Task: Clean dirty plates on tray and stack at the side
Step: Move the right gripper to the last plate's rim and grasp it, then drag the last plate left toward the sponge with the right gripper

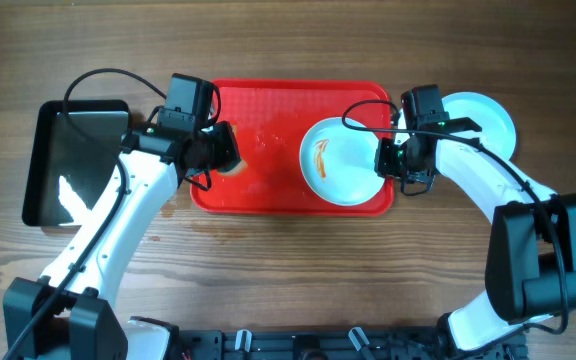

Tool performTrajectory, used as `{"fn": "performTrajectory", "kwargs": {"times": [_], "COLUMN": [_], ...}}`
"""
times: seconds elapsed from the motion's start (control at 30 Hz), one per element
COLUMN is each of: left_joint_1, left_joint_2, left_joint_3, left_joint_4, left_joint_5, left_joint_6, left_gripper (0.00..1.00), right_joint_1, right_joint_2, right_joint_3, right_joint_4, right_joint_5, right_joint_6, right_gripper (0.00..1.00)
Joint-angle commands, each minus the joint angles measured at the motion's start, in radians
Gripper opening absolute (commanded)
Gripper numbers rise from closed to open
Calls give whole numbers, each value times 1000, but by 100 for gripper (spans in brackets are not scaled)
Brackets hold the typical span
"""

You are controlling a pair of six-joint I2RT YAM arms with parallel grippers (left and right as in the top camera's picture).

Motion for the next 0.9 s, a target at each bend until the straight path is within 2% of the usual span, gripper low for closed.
{"fn": "performTrajectory", "kwargs": {"times": [0.0,0.23,0.3,0.37,0.43,0.5,0.53,0.7,0.77,0.87], "left_joint_1": [-6,-6,-6,-6,-6,-6,-6,-6,-6,-6], "left_joint_2": [7,7,7,7,7,7,7,7,7,7], "left_joint_3": [-7,-7,-7,-7,-7,-7,-7,-7,-7,-7], "left_joint_4": [0,3,3,3,3,3,3,3,3,3], "left_joint_5": [12,12,12,12,12,12,12,12,12,12], "left_joint_6": [8,8,8,8,8,8,8,8,8,8], "left_gripper": [4,4,4,4,4,4,4,4,4,4], "right_joint_1": [8,31,32,25,14,8,8,10,13,18], "right_joint_2": [12,11,8,-2,-8,-9,-9,17,29,38], "right_joint_3": [-13,-8,25,77,142,171,171,119,80,53], "right_joint_4": [29,55,11,-44,-108,-134,-134,-111,-72,-8], "right_joint_5": [-106,-171,-170,-122,-30,38,67,95,72,-31], "right_joint_6": [-11,-3,-6,-13,-14,-16,-19,-19,-17,-52], "right_gripper": [23,22,14,15,24,61,68,67,63,34]}}
